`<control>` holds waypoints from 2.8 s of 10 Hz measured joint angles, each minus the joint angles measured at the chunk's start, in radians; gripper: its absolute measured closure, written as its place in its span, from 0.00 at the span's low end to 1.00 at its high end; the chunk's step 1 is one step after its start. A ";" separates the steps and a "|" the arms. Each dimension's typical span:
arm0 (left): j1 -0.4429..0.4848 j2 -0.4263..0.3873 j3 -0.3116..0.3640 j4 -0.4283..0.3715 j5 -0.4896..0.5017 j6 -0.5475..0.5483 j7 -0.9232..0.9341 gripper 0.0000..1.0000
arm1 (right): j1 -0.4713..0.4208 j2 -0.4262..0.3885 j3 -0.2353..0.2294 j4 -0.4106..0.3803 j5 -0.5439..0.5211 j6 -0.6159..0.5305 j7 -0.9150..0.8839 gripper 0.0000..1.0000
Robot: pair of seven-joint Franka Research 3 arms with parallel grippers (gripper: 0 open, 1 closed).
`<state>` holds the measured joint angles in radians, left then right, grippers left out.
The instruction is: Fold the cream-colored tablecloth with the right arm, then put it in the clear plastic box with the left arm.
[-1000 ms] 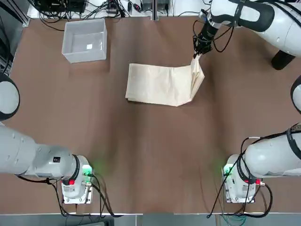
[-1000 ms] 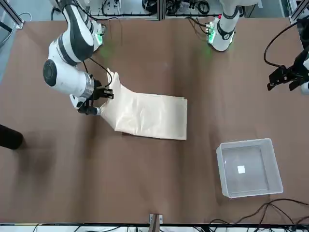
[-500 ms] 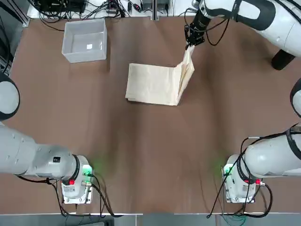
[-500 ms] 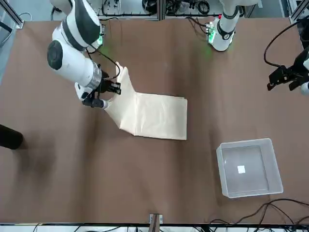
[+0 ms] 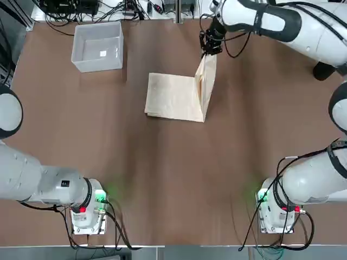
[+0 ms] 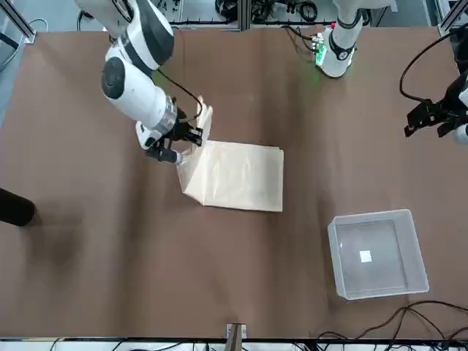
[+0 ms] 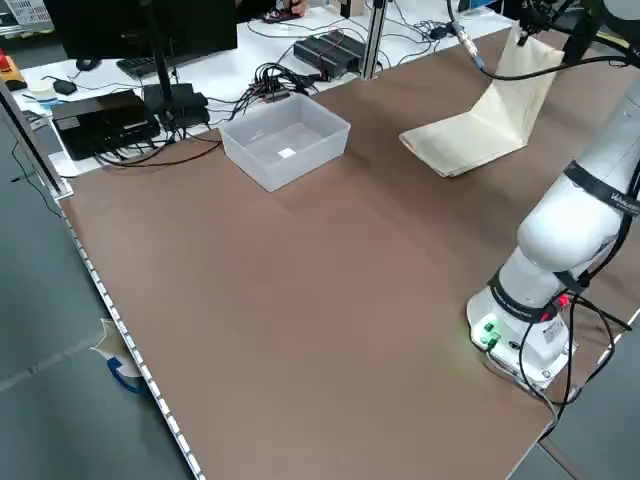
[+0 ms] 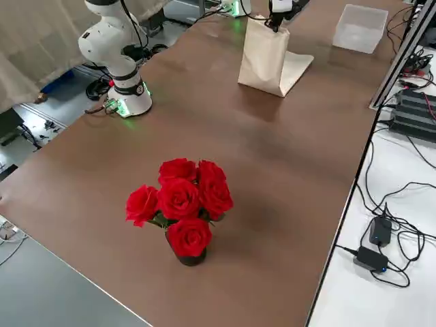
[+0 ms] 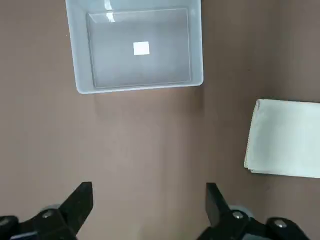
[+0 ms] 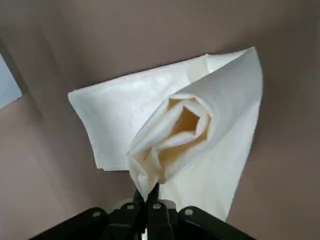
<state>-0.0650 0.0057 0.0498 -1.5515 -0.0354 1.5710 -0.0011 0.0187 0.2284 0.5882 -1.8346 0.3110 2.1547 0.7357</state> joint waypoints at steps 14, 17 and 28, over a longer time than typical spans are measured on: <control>0.000 0.001 0.001 0.000 0.000 0.000 -0.001 0.00 | 0.110 0.333 0.150 0.086 -0.222 0.464 0.190 0.96; 0.000 0.001 0.001 0.000 0.000 0.000 -0.002 0.00 | 0.138 0.382 0.153 0.088 -0.270 0.518 0.198 0.96; 0.000 0.006 0.002 -0.001 0.000 0.000 -0.003 0.00 | 0.222 0.546 0.143 0.128 -0.301 0.660 0.210 0.94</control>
<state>-0.0649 0.0117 0.0514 -1.5522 -0.0354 1.5708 -0.0046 0.2408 0.7742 0.7310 -1.7063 0.0096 2.8147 0.9455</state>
